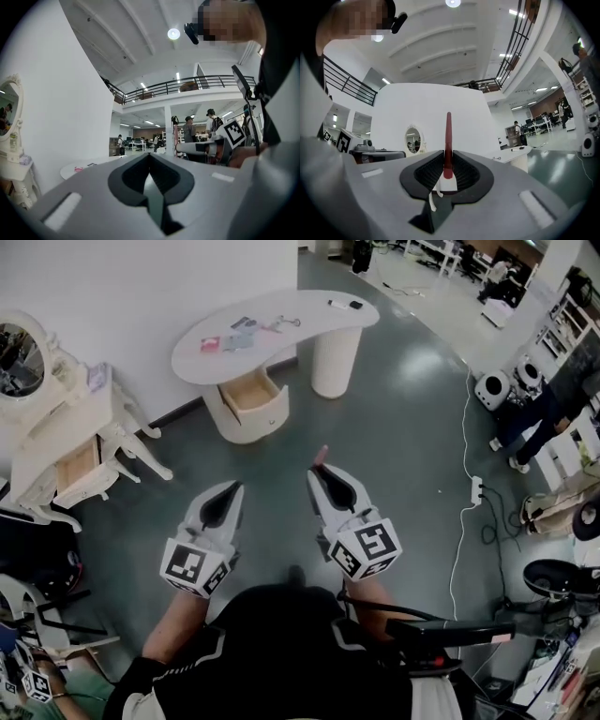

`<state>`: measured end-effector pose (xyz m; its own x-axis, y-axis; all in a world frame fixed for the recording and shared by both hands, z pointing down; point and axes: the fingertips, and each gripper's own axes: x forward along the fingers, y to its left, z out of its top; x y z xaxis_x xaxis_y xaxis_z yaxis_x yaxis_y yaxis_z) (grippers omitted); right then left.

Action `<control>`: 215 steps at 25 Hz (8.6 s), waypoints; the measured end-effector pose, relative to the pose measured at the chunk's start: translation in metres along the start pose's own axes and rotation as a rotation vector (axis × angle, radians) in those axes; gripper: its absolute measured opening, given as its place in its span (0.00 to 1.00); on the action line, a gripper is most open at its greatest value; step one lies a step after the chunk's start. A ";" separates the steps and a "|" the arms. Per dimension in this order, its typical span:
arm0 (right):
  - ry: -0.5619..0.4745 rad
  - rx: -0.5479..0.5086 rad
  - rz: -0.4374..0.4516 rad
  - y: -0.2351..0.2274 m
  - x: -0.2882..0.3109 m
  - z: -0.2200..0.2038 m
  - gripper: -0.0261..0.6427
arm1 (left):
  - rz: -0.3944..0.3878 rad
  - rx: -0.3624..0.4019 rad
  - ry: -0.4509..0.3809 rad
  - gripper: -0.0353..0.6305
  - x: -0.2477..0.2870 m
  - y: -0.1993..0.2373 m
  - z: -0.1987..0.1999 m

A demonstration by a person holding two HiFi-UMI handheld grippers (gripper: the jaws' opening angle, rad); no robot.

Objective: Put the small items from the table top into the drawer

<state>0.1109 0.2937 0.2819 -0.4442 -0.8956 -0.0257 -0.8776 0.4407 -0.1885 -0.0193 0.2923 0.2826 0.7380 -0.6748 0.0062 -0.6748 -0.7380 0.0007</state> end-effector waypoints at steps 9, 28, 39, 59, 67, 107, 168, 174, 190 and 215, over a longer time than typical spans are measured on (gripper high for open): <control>-0.005 -0.014 -0.001 -0.048 0.033 0.003 0.13 | -0.018 0.024 0.032 0.05 0.058 0.017 -0.005; 0.019 -0.050 -0.081 -0.064 0.181 0.007 0.13 | -0.119 0.009 -0.022 0.05 0.132 0.153 -0.003; 0.065 -0.062 -0.112 -0.059 0.278 -0.002 0.13 | -0.148 -0.026 -0.022 0.05 0.151 0.248 -0.010; 0.077 -0.041 -0.090 -0.175 0.387 0.001 0.13 | -0.173 -0.022 0.031 0.05 0.290 0.306 -0.023; 0.093 -0.036 -0.007 -0.240 0.427 0.010 0.13 | -0.123 -0.026 0.075 0.05 0.366 0.315 -0.031; 0.959 -0.522 0.482 -0.282 0.542 -0.328 0.13 | -0.200 -0.102 0.424 0.05 0.412 0.397 -0.276; 1.427 -1.110 0.901 -0.293 0.565 -0.572 0.13 | -0.151 -0.124 0.611 0.05 0.374 0.442 -0.426; 1.476 -1.086 0.883 -0.300 0.561 -0.587 0.13 | -0.144 -0.119 0.605 0.05 0.370 0.443 -0.426; 1.380 -1.140 0.962 -0.272 0.553 -0.538 0.18 | -0.121 -0.091 0.595 0.05 0.359 0.432 -0.387; 0.997 -0.612 0.511 -0.233 0.543 -0.293 0.04 | -0.135 -0.035 0.403 0.05 0.369 0.421 -0.223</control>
<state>0.0220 -0.2771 0.5993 -0.4634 -0.3005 0.8336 -0.3894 0.9141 0.1131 -0.0314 -0.2663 0.5080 0.7637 -0.5110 0.3945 -0.5771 -0.8143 0.0625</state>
